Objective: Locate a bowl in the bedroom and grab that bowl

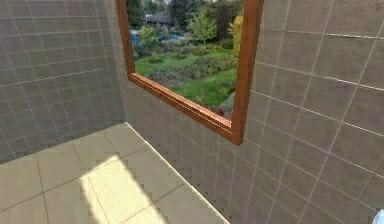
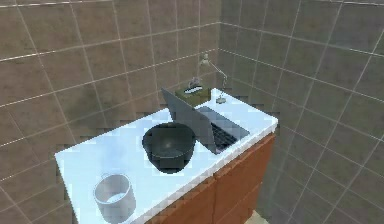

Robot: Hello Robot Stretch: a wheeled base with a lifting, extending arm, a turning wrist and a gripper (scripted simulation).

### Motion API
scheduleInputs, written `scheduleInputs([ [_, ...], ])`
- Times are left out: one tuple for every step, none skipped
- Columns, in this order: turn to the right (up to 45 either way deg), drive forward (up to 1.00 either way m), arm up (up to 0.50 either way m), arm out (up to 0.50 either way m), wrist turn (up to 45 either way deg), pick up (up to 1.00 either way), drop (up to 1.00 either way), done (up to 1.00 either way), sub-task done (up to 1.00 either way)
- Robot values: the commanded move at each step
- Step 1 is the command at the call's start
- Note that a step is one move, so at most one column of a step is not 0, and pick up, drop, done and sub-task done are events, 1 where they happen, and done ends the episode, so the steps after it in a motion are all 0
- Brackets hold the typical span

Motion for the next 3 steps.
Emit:
scheduleInputs([
  [0.0,0.0,0.5,0.0,0.0,0.0,0.0,0.0,0.0],
  [0.0,0.0,0.38,0.0,0.0,0.0,0.0,0.0,0.0],
  [0.0,0.0,0.0,0.18,0.0,0.0,0.0,0.0,0.0],
])
